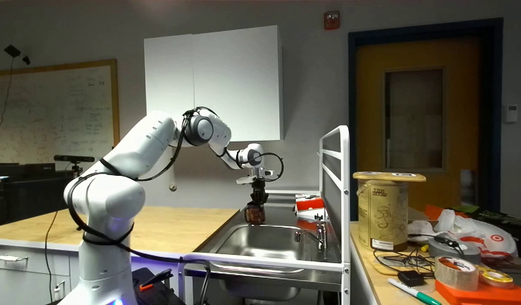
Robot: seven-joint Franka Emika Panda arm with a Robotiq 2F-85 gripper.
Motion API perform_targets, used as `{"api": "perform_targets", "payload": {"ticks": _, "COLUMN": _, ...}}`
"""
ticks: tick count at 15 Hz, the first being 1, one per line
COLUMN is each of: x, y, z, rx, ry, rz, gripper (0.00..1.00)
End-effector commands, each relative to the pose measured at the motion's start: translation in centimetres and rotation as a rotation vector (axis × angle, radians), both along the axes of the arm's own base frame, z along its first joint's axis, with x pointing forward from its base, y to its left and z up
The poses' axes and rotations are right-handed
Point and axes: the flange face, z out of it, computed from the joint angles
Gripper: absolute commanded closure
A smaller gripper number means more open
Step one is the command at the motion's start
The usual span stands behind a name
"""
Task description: Remove the cup from the sink and put it on the sink counter
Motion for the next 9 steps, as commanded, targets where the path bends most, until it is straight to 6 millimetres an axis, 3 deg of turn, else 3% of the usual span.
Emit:
{"api": "perform_targets", "payload": {"ticks": 1, "x": 1.1, "y": 1.1, "z": 0.5, "rx": -0.092, "ry": 0.043, "rz": 0.002, "gripper": 0.93}}
{"api": "perform_targets", "payload": {"ticks": 8, "x": 2.0, "y": 2.1, "z": 0.2, "rx": -0.119, "ry": 0.075, "rz": 0.028, "gripper": 0.93}}
{"api": "perform_targets", "payload": {"ticks": 9, "x": 2.1, "y": 2.0, "z": 0.1, "rx": -0.117, "ry": 0.077, "rz": 0.026, "gripper": 0.79}}
